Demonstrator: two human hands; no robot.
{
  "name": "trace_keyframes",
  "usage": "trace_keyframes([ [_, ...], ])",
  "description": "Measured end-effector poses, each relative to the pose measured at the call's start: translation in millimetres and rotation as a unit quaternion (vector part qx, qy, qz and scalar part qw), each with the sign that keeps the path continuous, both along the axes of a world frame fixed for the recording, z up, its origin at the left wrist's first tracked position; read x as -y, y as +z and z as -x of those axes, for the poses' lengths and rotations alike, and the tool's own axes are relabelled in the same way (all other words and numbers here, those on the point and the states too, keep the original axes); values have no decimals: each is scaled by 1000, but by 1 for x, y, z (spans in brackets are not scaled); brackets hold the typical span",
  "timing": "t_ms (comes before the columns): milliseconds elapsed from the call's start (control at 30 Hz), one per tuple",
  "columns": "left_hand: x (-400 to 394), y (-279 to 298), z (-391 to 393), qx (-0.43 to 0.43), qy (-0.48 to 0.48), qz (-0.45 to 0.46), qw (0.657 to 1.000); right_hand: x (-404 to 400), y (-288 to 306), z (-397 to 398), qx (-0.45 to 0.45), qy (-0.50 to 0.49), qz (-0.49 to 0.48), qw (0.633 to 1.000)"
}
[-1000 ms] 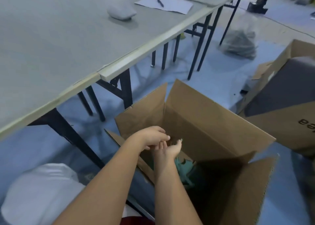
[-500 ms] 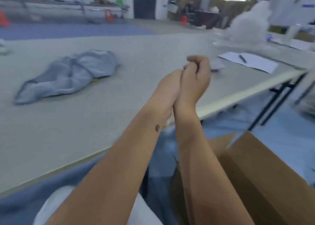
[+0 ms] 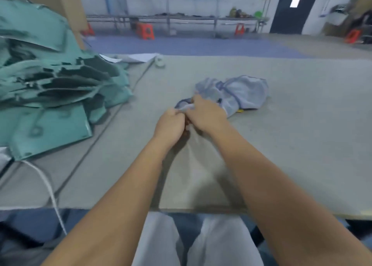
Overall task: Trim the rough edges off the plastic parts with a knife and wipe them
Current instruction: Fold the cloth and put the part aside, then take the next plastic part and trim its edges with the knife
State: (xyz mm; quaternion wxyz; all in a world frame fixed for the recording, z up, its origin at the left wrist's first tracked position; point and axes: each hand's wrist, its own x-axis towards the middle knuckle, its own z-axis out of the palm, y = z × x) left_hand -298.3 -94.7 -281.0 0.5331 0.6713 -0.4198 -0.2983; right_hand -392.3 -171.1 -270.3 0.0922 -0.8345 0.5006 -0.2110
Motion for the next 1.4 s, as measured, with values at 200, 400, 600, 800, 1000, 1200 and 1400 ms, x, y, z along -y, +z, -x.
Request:
trace_keyframes([
  [200, 38, 3, -3, 208, -64, -54, 975, 10, -18, 16, -34, -21, 56, 998],
  [400, 68, 0, -8, 270, -85, -83, 956, 43, -5, 20, -8, -9, 36, 999],
  [600, 78, 31, -45, 371, -5, -48, 927, 88, 19, 3, 34, 108, 77, 991],
  [800, 57, 71, -117, 610, 264, -68, 744, 86, 1, -45, -5, 124, -118, 985],
  [1000, 40, 97, -167, 622, 279, -289, 672, 63, -32, -52, -73, 132, -39, 988],
  [1200, 37, 101, -163, 587, 251, -267, 722, 54, -23, -34, 14, 156, -54, 986],
  [1400, 48, 96, -139, 630, 246, -53, 735, 42, -18, -9, 117, 54, -24, 991],
])
